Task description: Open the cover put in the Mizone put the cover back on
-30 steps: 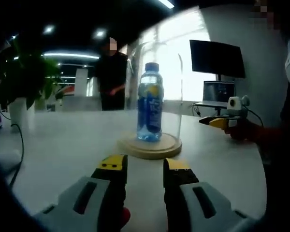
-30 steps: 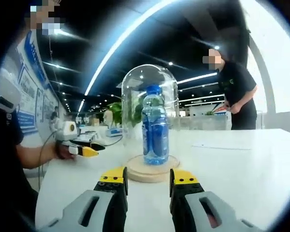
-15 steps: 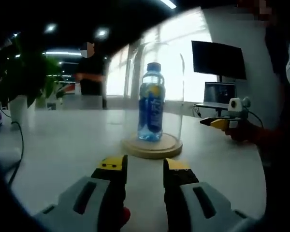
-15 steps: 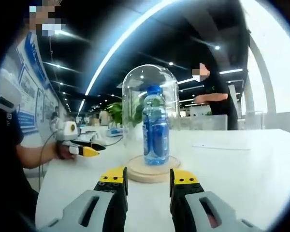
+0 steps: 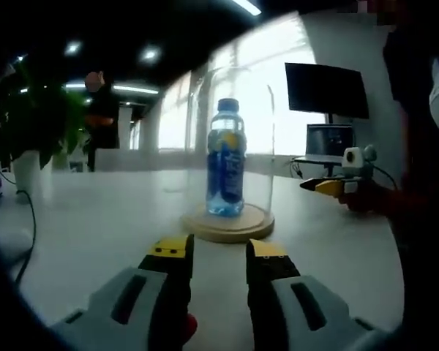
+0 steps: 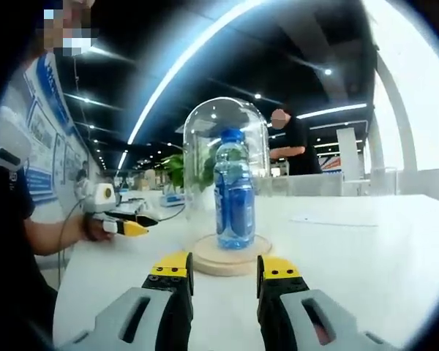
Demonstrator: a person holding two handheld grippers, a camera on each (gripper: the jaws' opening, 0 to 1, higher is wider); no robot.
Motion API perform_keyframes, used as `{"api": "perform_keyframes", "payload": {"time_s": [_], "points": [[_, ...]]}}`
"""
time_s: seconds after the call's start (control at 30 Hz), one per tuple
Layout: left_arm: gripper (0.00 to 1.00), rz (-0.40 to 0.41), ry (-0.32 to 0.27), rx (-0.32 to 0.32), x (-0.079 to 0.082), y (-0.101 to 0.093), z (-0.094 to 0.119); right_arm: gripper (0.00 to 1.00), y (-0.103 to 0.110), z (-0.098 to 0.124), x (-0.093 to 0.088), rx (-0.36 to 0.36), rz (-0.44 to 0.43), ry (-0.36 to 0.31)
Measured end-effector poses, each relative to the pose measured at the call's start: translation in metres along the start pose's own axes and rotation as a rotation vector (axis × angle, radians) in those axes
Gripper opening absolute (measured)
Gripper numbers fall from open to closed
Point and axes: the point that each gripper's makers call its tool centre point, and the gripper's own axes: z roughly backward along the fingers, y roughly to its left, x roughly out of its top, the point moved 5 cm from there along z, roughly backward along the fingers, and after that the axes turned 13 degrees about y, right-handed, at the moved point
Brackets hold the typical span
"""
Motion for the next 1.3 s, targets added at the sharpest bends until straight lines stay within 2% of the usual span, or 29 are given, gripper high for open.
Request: {"api": "perform_keyframes", "payload": {"time_s": [0.63,0.83,1.0,1.3], "points": [[0.21,0.006,0.012,0.015,-0.002,0.001,-0.002,0.26,-0.003,0.003,0.0,-0.002,-0.012,-0.008],[0.21,0.012,0.009,0.019,-0.002,0.002,-0.001,0.26,-0.013,0.005,0.002,-0.009,-0.073,-0.045],[0.21,0.002,0.007,0.024,-0.002,0.001,0.0,0.26,-0.01,0.009,0.01,0.018,-0.105,-0.102],[0.2,0.014,0.017,0.006,-0.003,0.0,-0.001,0.26,-0.006,0.005,0.009,0.027,-0.105,-0.091]]}}
